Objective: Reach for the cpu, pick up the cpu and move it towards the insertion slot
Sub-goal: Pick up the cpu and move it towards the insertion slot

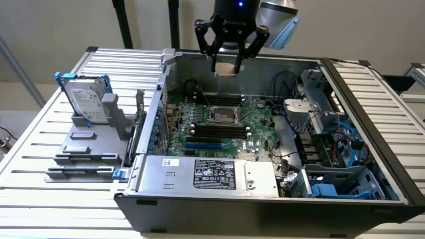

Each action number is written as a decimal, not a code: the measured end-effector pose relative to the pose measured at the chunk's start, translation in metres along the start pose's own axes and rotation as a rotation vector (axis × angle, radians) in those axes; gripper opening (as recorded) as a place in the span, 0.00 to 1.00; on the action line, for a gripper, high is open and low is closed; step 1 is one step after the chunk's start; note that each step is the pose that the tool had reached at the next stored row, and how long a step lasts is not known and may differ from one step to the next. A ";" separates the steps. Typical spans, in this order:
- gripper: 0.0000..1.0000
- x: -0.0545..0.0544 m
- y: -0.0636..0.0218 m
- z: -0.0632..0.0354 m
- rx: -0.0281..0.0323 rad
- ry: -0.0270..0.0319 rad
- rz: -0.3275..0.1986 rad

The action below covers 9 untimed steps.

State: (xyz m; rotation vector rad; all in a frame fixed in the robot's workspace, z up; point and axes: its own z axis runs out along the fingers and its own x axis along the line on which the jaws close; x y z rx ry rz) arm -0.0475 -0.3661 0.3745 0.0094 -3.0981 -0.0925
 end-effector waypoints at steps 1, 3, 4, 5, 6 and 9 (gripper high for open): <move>0.55 0.000 0.0000 0.0002 -0.0014 -0.0006 0.011; 0.55 0.000 0.0000 0.0005 -0.0040 -0.0019 0.032; 0.55 0.000 0.0000 0.0006 -0.0048 -0.0024 0.040; 0.55 0.000 0.0009 0.0006 -0.0050 -0.0032 0.043; 0.55 -0.001 0.0026 0.0008 -0.0053 -0.0050 0.043; 0.55 -0.001 0.0063 0.0010 -0.0065 -0.0167 0.041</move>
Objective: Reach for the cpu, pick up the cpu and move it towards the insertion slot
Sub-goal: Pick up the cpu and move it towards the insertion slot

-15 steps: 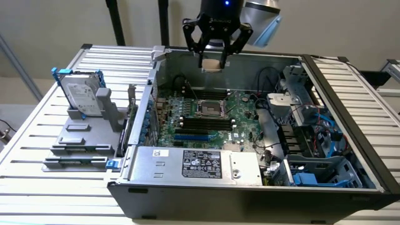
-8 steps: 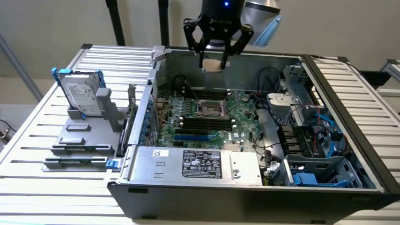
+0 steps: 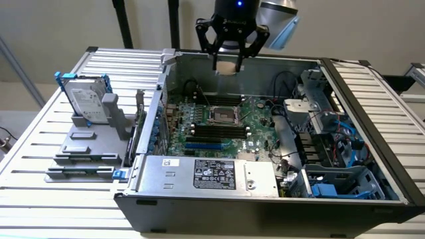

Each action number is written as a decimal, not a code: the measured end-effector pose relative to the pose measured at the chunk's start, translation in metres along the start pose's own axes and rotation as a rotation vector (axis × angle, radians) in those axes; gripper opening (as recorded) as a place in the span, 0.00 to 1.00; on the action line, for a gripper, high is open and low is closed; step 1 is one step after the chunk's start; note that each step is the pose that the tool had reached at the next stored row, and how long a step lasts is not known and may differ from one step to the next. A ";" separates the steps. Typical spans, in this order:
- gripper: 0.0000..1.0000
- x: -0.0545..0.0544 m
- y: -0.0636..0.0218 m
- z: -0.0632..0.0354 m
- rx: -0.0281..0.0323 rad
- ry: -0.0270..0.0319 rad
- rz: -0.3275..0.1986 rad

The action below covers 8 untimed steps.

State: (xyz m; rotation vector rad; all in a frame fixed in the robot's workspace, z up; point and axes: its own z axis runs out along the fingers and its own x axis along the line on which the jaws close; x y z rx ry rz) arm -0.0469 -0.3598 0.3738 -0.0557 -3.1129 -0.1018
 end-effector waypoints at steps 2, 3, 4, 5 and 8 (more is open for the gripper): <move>0.55 0.000 0.0017 0.0002 -0.0004 -0.0086 -0.002; 0.55 0.000 0.0028 0.0003 -0.0005 -0.0116 -0.004; 0.55 0.000 0.0039 0.0005 -0.0005 -0.0137 -0.005; 0.55 0.000 0.0054 0.0007 -0.0004 -0.0148 -0.007; 0.55 0.000 0.0104 0.0015 -0.0002 -0.0151 -0.015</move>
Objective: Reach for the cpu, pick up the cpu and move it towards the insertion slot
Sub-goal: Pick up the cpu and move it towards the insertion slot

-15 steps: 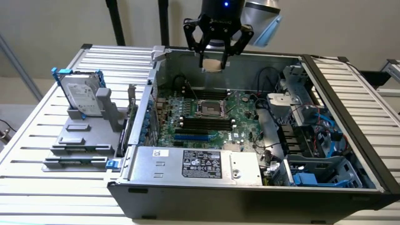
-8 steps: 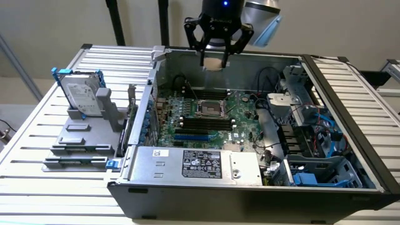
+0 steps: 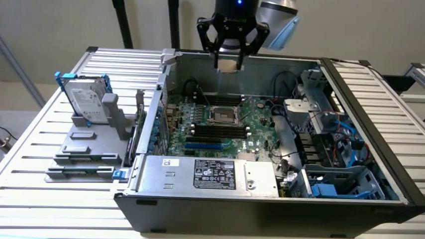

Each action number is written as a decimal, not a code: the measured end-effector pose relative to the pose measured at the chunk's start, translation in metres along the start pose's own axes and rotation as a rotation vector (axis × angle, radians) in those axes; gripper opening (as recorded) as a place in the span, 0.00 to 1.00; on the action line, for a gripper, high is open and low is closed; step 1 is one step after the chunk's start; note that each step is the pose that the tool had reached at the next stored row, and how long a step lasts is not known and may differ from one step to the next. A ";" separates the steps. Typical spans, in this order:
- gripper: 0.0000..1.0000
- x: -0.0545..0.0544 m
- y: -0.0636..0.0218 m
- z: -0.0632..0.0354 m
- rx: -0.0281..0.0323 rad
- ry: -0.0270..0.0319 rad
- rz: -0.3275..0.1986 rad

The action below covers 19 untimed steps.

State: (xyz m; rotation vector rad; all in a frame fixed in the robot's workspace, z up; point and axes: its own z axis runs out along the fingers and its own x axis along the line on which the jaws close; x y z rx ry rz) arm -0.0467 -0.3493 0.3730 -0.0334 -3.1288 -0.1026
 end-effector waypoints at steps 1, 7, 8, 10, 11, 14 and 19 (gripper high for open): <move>0.55 0.000 0.0015 0.0003 0.0000 0.0002 -0.003; 0.55 -0.004 0.0071 0.0013 0.0000 0.0010 -0.015; 0.55 -0.006 0.0077 0.0013 0.0002 0.0011 -0.015; 0.55 -0.008 0.0078 0.0012 0.0002 0.0012 -0.016; 0.55 -0.008 0.0078 0.0012 0.0002 0.0012 -0.016; 0.55 -0.008 0.0079 0.0013 0.0000 0.0011 -0.016; 0.55 -0.009 0.0079 0.0013 0.0001 0.0011 -0.016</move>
